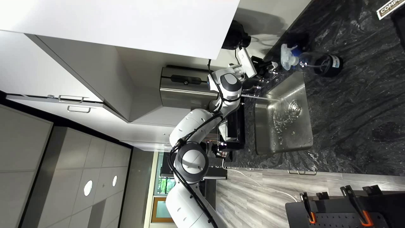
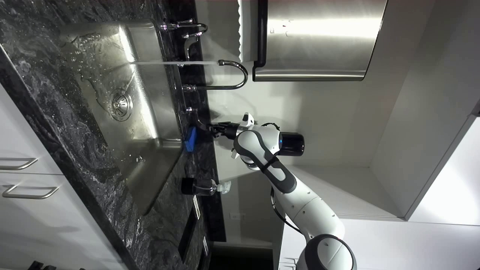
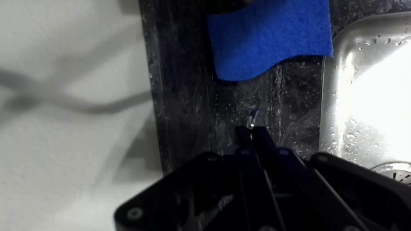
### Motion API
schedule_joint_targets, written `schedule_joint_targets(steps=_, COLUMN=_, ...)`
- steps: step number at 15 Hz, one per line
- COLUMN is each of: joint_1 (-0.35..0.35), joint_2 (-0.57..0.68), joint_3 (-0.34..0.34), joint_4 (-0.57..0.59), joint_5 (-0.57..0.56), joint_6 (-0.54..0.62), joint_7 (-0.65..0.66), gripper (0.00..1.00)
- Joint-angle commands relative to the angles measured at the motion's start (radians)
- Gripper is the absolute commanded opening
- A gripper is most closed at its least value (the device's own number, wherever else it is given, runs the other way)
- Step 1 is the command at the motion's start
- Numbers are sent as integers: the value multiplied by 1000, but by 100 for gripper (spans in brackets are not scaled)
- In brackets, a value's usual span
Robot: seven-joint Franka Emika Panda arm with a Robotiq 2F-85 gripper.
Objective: Open the right handle of the tap, then close it
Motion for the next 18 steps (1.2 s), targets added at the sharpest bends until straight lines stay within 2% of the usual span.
schedule_joint_targets(steps=1, joint_1=9, joint_2=3, joint_3=-26, joint_4=8, joint_5=-1, joint_6=-32, joint_7=27, gripper=2)
schedule_joint_targets(steps=9, joint_1=10, joint_2=10, joint_3=-30, joint_4=19, joint_5=-4, joint_6=-27, joint_7=29, gripper=2)
schedule_joint_targets(steps=18, joint_1=20, joint_2=61, joint_3=-57, joint_4=79, joint_5=-28, joint_6=37, joint_7=27, gripper=2)
